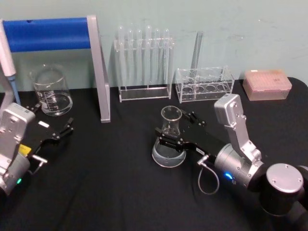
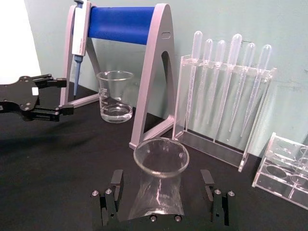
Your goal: Grasp the erlenmeyer flask with one hand, shake it three times, then place it back.
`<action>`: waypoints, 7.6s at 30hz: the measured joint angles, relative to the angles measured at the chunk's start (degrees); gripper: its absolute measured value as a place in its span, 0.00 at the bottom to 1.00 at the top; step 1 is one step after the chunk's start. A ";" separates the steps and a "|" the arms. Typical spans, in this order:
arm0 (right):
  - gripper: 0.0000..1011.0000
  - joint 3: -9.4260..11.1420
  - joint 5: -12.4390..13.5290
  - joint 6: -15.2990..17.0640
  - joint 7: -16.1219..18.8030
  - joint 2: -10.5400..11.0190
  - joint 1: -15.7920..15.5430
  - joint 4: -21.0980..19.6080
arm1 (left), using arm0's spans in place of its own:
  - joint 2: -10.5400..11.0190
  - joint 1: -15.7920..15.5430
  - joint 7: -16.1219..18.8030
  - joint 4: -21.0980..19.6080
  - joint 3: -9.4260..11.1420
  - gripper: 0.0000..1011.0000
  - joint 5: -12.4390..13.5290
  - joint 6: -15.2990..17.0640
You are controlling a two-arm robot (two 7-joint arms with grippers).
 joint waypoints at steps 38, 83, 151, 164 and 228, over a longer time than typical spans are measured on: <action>0.73 0.82 -2.23 -0.64 0.53 -3.41 2.54 3.50 | 0.00 0.00 0.00 0.00 0.00 0.99 0.00 0.00; 0.44 3.47 -1.67 0.34 2.03 -3.14 2.86 -4.45 | 0.00 0.00 0.00 0.00 0.00 0.99 0.00 0.00; 0.44 3.17 -1.83 -0.51 -2.14 -3.74 3.95 -3.30 | 0.00 0.00 0.00 0.00 0.00 0.99 0.00 0.00; 0.44 8.24 -3.75 -0.87 -5.01 -3.41 3.12 -3.02 | 0.00 0.00 0.00 0.00 0.00 0.99 0.01 0.00; 0.44 -2.27 1.45 0.91 3.97 -5.10 3.08 -5.87 | 0.00 0.00 0.00 0.00 0.00 0.99 0.00 0.00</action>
